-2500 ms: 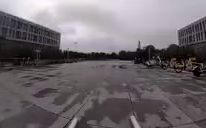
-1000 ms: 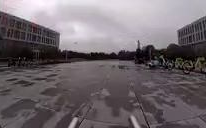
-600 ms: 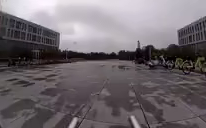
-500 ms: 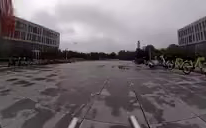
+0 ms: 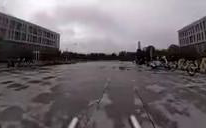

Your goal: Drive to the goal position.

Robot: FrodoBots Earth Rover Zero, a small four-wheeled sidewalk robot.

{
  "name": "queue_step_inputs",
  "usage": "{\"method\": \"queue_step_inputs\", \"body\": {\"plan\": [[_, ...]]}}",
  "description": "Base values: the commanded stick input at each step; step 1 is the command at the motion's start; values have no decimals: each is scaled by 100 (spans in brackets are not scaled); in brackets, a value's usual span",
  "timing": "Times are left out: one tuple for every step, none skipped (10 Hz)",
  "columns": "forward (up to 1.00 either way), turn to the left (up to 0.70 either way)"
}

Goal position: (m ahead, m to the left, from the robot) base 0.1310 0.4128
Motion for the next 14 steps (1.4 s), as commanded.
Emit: {"method": "queue_step_inputs", "body": {"plan": [[70, 0], [70, 0], [70, 0], [70, 0], [70, 0], [70, 0], [70, 0], [70, 0], [70, 0], [70, 0], [70, -8], [70, -24], [70, -35], [70, -35]]}}
